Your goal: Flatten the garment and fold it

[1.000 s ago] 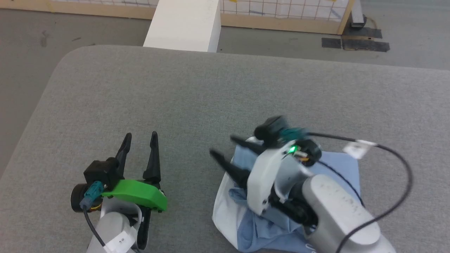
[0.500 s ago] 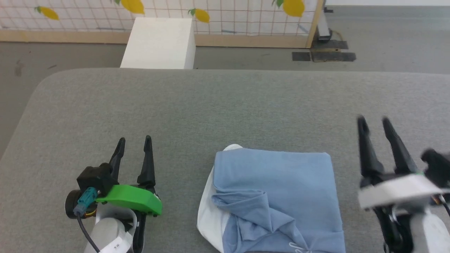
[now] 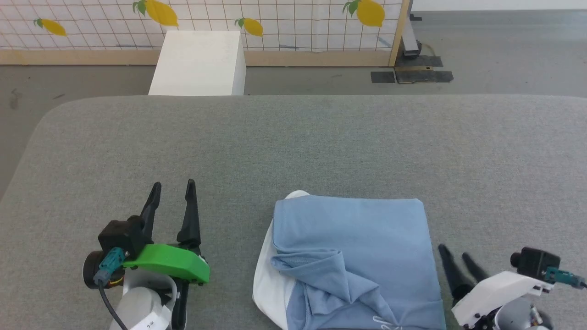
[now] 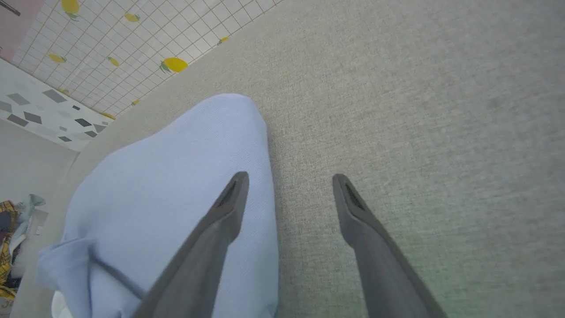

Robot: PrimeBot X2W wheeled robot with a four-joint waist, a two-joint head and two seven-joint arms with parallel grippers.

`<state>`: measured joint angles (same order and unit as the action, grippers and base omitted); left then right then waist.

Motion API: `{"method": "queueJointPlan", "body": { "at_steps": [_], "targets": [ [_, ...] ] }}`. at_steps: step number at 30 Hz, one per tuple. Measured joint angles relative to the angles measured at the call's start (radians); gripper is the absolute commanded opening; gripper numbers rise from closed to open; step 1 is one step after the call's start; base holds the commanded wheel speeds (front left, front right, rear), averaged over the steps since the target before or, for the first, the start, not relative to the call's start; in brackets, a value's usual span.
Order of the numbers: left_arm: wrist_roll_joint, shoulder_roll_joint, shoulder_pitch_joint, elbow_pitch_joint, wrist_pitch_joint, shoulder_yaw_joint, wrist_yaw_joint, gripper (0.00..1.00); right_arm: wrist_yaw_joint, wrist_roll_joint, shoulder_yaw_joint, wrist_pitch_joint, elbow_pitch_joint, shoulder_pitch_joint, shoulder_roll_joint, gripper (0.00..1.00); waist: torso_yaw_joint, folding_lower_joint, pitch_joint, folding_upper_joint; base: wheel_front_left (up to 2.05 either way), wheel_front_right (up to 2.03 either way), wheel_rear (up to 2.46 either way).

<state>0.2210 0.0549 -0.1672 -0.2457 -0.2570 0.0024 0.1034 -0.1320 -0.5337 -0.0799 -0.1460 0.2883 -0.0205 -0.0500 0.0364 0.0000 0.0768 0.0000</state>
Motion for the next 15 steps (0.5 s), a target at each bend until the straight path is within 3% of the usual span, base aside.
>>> {"method": "queueJointPlan", "body": {
  "at_steps": [6, 11, 12, 13, 14, 15],
  "targets": [
    [0.000, 0.000, 0.001, -0.007, 0.000, -0.012, 0.001, 1.00, 0.000, -0.184, 0.095, -0.071, 0.113, -0.035, -0.001, 1.00, 0.015, 0.0000, 0.004, 0.0000, 0.00, 0.00, 0.00],
    [0.000, 0.000, 0.000, -0.015, 0.000, -0.014, 0.002, 1.00, 0.000, -0.208, 0.147, -0.108, 0.178, -0.091, -0.007, 0.97, 0.027, 0.0000, 0.007, 0.0000, 0.00, 0.00, 0.00],
    [0.000, 0.000, 0.000, -0.016, 0.000, -0.015, 0.003, 1.00, 0.000, -0.208, 0.154, -0.117, 0.187, -0.100, -0.008, 0.51, 0.030, 0.0000, 0.008, 0.0000, 0.00, 0.00, 0.00],
    [0.000, 0.000, 0.000, -0.017, 0.000, -0.016, 0.003, 1.00, 0.000, -0.207, 0.158, -0.120, 0.192, -0.107, -0.009, 0.40, 0.032, 0.0000, 0.009, 0.0000, 0.00, 0.00, 0.00],
    [0.000, 0.000, 0.000, -0.017, 0.000, -0.016, 0.003, 1.00, 0.000, -0.203, 0.162, -0.123, 0.195, -0.112, -0.008, 0.04, 0.033, 0.0000, 0.009, 0.0000, 0.00, 0.00, 0.00],
    [0.000, 0.000, 0.000, -0.018, 0.000, -0.015, 0.003, 1.00, 0.000, -0.193, 0.166, -0.128, 0.198, -0.116, -0.008, 0.00, 0.034, 0.0000, 0.010, 0.0000, 0.00, 0.00, 0.00]
  ]
}}
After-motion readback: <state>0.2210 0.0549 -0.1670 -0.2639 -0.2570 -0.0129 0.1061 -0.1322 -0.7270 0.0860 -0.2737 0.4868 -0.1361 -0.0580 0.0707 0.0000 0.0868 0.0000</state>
